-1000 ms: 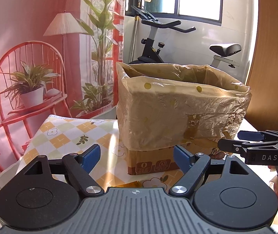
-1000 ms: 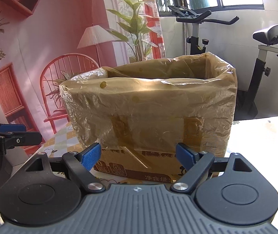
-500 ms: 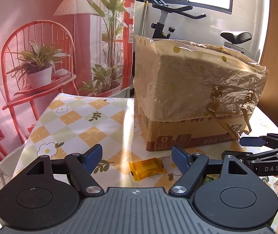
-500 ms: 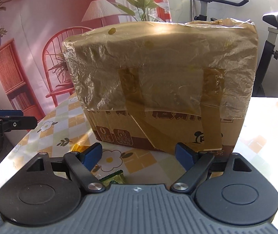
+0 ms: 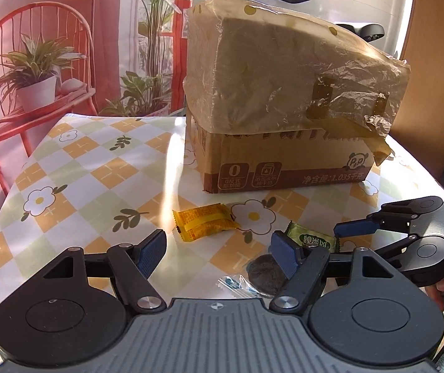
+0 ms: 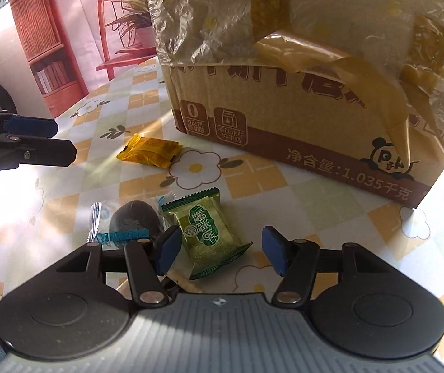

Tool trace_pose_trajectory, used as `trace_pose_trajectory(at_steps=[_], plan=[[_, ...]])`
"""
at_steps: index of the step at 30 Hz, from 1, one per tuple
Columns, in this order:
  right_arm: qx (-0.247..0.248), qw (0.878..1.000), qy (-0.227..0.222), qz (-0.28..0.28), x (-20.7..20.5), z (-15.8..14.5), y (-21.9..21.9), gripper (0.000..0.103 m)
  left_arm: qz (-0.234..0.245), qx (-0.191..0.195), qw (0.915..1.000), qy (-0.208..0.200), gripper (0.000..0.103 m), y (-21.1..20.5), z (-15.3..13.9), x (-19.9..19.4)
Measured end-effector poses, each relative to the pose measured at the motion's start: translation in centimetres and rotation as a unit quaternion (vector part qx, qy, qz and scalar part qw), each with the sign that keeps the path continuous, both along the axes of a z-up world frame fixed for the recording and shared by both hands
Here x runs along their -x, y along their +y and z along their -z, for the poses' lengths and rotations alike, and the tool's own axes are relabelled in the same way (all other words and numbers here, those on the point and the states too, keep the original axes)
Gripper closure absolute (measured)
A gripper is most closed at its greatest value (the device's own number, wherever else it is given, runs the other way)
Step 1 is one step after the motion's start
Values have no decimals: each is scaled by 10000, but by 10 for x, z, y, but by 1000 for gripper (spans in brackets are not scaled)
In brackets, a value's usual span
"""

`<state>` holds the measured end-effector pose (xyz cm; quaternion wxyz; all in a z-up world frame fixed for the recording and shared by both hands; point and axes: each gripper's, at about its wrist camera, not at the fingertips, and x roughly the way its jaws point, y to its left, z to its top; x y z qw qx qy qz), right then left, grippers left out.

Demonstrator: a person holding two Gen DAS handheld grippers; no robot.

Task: Organize snacks
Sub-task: 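Grasp the green pastry packet with the right gripper while the left grasps the blue-wrapped round snack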

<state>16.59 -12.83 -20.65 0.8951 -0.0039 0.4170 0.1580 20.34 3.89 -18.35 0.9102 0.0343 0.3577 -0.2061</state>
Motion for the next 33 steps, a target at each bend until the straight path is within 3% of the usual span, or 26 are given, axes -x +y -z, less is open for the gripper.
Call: trace_pose_trajectory(at_steps=[11, 12, 13, 20, 30, 33], plan=[[191, 9996, -93, -186, -18, 12, 11, 41, 501, -23, 9986, 188, 27, -12, 12, -5], [208, 9995, -110, -210, -18, 12, 10, 46, 540, -15, 9983, 231, 27, -13, 14, -7], [234, 9994, -167, -212, -16, 12, 9, 62, 600, 0, 9978, 295, 27, -15, 18, -9], [188, 9986, -324, 380, 2, 15, -29, 63, 1015, -232, 9940, 348, 28, -30, 39, -7], [60, 9948, -610, 810, 24, 20, -50, 63, 893, -479, 9937, 481, 28, -45, 60, -14], [41, 9944, -703, 790, 27, 22, -51, 63, 723, -494, 9955, 375, 35, -47, 62, -13]])
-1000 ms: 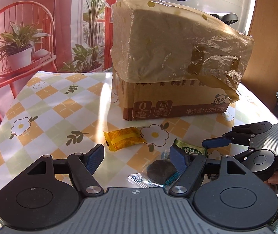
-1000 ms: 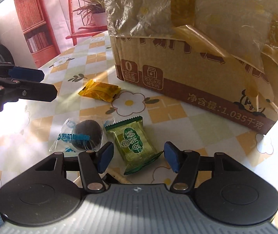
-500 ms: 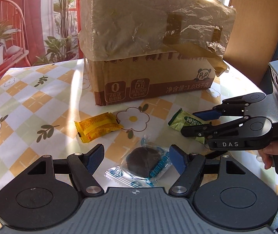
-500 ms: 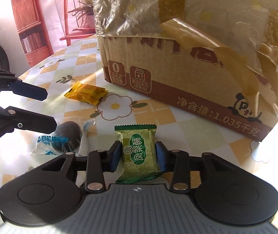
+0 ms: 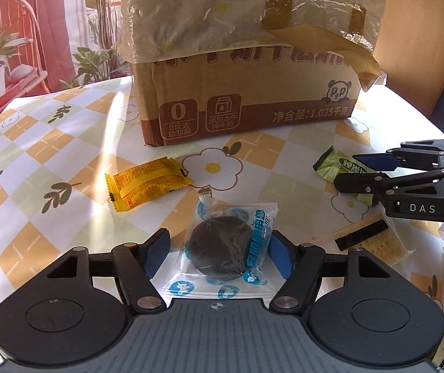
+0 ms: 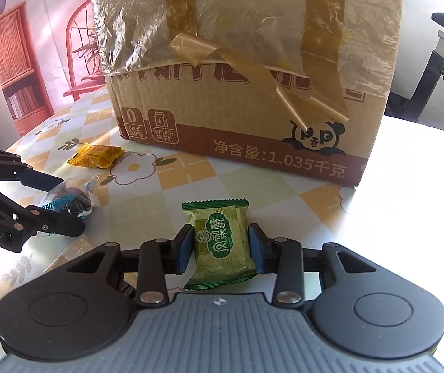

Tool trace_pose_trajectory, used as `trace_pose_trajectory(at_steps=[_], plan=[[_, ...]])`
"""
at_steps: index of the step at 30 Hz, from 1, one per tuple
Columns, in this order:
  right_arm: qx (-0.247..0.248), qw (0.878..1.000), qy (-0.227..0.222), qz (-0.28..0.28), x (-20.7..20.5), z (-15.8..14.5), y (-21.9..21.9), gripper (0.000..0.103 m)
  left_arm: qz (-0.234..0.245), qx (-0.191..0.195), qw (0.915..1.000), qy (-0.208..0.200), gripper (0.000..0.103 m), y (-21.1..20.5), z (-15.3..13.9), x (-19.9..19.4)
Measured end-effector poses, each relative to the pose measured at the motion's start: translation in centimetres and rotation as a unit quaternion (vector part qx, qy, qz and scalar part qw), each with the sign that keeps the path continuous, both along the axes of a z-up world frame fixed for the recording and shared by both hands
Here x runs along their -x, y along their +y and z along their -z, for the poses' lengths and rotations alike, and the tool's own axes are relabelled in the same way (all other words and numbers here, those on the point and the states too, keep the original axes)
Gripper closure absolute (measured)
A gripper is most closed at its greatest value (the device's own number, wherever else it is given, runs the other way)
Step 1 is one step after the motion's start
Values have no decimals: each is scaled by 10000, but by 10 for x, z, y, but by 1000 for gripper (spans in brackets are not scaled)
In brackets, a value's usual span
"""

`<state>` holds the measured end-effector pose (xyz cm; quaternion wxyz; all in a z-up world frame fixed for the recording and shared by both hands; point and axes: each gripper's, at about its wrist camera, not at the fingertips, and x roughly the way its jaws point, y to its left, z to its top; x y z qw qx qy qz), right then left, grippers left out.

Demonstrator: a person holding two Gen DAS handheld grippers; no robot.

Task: Organize snacks
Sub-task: 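Grasp the green pastry packet with the right gripper while the left grasps the blue-wrapped round snack, then lift both held packets and carry them over the box opening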

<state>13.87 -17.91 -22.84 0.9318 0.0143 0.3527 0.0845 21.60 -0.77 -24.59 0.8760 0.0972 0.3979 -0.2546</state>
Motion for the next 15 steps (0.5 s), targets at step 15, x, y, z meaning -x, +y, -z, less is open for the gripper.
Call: trace_pose_trajectory(at_steps=[15], plan=[[121, 9996, -259, -43, 7, 6, 3, 62, -1144, 700, 9909, 78, 54, 20, -8, 10]])
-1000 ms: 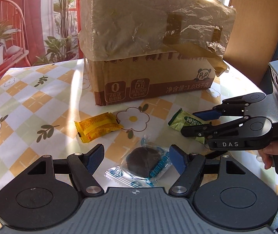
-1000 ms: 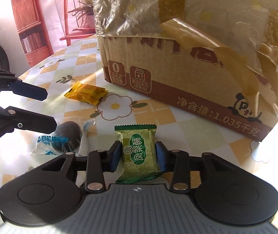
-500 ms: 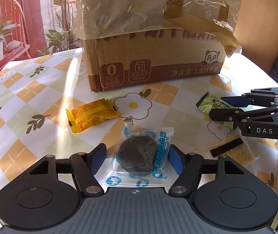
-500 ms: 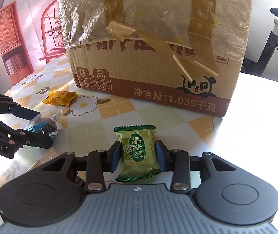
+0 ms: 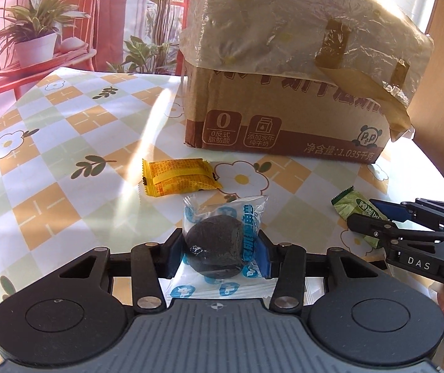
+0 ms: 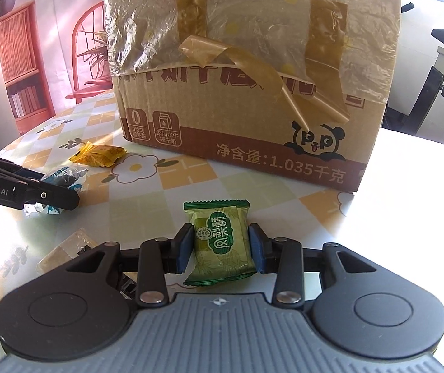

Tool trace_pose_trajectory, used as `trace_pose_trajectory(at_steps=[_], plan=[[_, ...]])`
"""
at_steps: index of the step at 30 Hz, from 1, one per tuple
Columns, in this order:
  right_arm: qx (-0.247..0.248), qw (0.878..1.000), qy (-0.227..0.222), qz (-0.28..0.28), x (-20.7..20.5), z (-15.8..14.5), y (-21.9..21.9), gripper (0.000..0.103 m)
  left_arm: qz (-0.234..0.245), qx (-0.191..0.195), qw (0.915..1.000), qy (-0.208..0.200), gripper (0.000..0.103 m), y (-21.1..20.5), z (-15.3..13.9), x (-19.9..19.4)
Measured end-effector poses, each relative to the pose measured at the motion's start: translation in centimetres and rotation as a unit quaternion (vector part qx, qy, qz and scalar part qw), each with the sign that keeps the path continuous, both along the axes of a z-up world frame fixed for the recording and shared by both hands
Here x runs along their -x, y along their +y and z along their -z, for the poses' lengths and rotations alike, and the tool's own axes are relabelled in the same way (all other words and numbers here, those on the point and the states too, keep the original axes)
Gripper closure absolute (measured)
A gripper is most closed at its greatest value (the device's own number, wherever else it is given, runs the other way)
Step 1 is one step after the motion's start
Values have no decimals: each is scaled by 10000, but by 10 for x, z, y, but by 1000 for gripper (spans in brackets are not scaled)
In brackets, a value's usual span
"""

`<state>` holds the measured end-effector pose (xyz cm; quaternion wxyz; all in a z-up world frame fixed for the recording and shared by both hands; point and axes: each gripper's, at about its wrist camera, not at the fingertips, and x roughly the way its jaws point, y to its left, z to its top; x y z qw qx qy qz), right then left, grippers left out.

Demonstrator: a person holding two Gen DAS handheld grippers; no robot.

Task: Organize snacks
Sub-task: 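Lift both held packets and carry them over the box opening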

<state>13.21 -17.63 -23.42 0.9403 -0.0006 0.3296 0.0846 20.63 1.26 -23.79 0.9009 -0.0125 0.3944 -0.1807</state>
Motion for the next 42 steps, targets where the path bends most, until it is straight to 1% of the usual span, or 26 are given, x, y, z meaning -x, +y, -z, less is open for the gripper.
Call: trace_pose_trajectory(at_steps=[4, 11, 18, 26, 35, 42], plan=[[-25, 10000, -12, 3, 1, 0, 0, 62, -164, 77, 9998, -47, 54, 2, -7, 3], [-70, 10000, -15, -43, 3, -2, -2, 63, -184, 76, 9996, -207, 54, 1, -21, 11], [-243, 9994, -239, 29, 14, -18, -9, 63, -126, 68, 9986, -508, 54, -4, -42, 17], [-403, 9967, -701, 95, 23, -54, -16, 63, 39, 84, 9956, -930, 54, -14, -72, 25], [-340, 9909, -1299, -77, 21, -100, -18, 63, 128, 261, 9912, -1290, 54, -21, -105, 20], [-371, 9827, -1810, -128, 14, -142, -22, 63, 167, 403, 9847, -1685, 54, -30, -141, 12]])
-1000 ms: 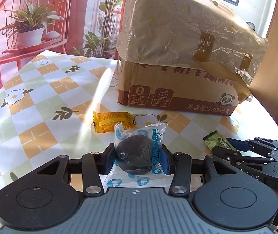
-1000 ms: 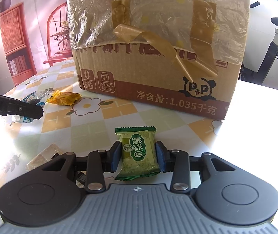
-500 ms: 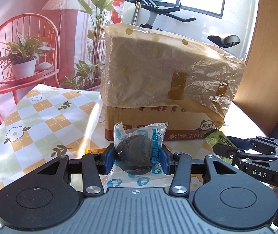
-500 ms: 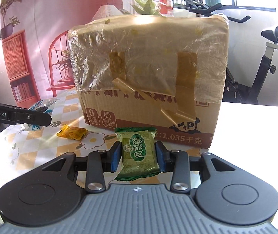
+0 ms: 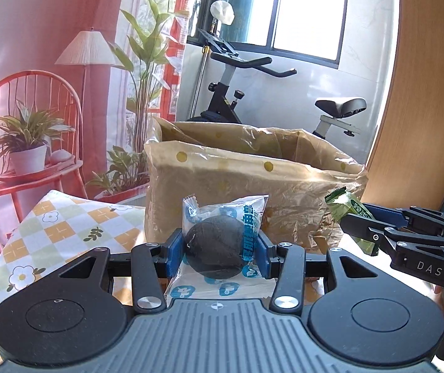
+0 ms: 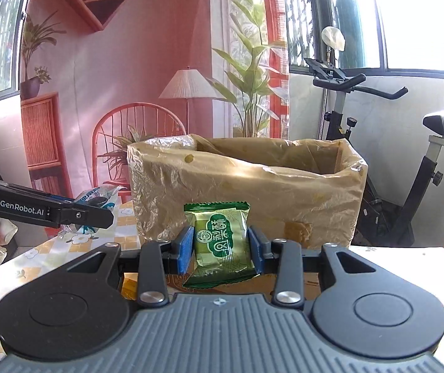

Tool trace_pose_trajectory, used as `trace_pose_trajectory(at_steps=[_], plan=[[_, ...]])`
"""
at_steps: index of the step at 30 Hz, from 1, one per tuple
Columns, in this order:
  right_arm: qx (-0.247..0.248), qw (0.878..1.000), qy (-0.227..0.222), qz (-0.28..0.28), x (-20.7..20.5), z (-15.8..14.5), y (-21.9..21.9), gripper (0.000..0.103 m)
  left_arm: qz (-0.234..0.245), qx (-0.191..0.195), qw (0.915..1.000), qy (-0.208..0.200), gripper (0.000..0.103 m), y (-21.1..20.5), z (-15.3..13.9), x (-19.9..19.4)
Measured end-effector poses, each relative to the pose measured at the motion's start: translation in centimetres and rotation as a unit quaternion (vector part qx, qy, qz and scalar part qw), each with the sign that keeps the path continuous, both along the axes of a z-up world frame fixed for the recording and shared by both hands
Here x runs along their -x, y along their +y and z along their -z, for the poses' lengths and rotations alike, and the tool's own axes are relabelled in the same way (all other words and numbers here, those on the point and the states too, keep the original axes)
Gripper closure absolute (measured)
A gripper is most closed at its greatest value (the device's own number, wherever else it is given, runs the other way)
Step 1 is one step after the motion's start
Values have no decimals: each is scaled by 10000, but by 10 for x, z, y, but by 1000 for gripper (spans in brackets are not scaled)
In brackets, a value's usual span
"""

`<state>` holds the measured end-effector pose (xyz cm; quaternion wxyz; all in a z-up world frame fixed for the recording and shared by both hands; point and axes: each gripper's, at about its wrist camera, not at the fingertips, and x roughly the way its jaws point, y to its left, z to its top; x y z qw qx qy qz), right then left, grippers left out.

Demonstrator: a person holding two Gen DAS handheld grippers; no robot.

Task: Organize snacks
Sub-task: 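Lift both held packets and carry them over the box opening, then open both grippers to drop the packets into the box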

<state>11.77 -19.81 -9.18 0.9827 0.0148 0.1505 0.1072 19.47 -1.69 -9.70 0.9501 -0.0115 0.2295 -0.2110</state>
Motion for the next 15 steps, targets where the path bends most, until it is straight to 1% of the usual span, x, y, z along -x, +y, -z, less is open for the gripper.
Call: trace_pose_trajectory(at_steps=[5, 9, 11, 15], plan=[[51, 9996, -280, -7, -18, -31, -5, 63, 45, 90, 9996, -265, 54, -9, -27, -18], [189, 9993, -320, 2, -48, -50, -8, 63, 68, 88, 9991, -413, 54, -22, -45, -43], [294, 9993, -244, 52, -71, -55, -10, 63, 55, 20, 9991, -413, 54, -32, -51, -65], [427, 9987, 219, 177, -125, -50, -14, 63, -16, -19, 9998, -211, 54, -41, -51, -108]])
